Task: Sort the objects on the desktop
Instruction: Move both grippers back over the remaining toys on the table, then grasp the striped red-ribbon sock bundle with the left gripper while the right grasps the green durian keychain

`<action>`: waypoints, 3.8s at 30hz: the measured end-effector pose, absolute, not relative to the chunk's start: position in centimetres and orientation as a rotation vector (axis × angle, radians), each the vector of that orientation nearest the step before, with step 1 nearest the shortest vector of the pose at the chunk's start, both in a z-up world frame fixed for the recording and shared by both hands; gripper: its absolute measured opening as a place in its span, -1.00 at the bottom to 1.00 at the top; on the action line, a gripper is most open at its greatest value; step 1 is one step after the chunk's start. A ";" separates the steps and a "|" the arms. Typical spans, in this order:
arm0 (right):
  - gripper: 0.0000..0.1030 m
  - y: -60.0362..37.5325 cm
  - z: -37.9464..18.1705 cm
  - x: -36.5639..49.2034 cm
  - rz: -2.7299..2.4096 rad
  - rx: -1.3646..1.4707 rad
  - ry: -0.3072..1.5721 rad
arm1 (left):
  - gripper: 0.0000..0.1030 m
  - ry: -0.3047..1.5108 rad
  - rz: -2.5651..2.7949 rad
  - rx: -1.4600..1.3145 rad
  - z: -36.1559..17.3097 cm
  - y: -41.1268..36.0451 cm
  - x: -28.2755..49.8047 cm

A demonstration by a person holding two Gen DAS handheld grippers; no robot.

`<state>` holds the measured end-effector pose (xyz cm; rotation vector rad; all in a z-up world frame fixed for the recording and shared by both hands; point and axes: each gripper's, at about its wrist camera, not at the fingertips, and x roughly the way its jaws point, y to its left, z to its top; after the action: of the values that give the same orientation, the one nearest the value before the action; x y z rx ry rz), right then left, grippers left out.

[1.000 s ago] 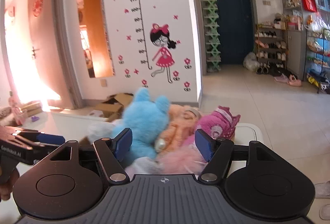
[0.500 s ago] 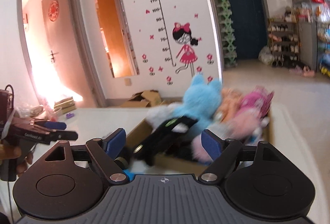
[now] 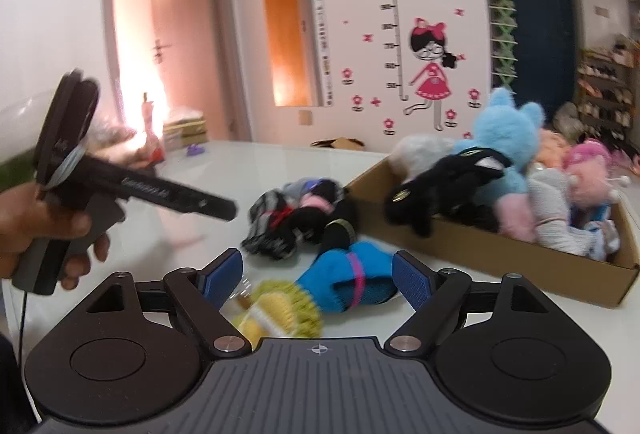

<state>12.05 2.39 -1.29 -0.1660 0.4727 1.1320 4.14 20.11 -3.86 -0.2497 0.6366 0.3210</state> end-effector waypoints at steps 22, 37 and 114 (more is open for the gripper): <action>0.68 4.4 -4.5 10.7 1.127 -0.159 0.557 | 0.98 0.709 0.305 -0.292 -6.1 19.6 6.8; 0.68 5.1 -5.7 11.8 1.119 -0.113 0.637 | 0.98 0.743 0.386 -0.368 -7.0 21.8 8.0; 0.00 4.7 -5.9 11.0 1.156 -0.054 0.713 | -0.20 0.765 0.409 0.013 -5.6 23.6 5.0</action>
<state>11.03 4.67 -5.93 -0.0535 0.7127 1.1562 4.98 23.63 -5.61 0.0125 0.7648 0.4088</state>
